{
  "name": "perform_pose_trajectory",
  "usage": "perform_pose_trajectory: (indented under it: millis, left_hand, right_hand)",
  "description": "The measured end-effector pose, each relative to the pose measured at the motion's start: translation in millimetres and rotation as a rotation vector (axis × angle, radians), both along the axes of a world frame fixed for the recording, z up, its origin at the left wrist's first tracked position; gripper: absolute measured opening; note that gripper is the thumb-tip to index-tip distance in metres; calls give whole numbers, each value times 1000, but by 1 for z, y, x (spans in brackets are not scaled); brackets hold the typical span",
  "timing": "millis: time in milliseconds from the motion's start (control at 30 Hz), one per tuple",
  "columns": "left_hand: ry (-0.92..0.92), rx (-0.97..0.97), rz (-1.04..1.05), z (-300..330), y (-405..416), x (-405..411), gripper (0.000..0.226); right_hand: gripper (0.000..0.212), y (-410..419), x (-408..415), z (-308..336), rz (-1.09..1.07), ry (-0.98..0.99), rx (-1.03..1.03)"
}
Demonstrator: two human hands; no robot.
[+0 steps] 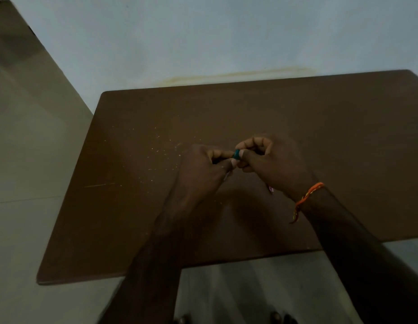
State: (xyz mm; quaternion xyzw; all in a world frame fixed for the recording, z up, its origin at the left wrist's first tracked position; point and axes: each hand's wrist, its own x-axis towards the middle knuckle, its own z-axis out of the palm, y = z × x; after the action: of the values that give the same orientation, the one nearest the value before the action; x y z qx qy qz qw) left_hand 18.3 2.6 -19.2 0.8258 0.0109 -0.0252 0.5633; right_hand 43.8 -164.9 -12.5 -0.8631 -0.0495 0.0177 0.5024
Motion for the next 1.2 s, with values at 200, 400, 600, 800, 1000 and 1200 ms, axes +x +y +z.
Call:
perform_pose_trajectory:
  millis: [200,400,600,800,1000,1200]
  left_hand:
    - [55,-141,50,0,-3,-1,9]
    - [106,-448,202,4,-9,6,9]
    - [178,-555,310,-2,-9,11,7]
    - [190,-428,425,-16,-2,13,7]
    - [208,-423,544,-23,11,17,10]
    - [201,-426,538,-24,14,17,12]
  right_hand:
    - [19,5,-3,-4,-15,-38,41]
    - [14,8,-11,1,-147,2,274]
    - [26,26,-26,-9,-131,-29,-85]
    - [14,34,-15,-30,-242,-29,-170]
    - [20,40,-8,-52,-227,-75,-528]
    - [25,44,-8,-58,-217,-174,-685]
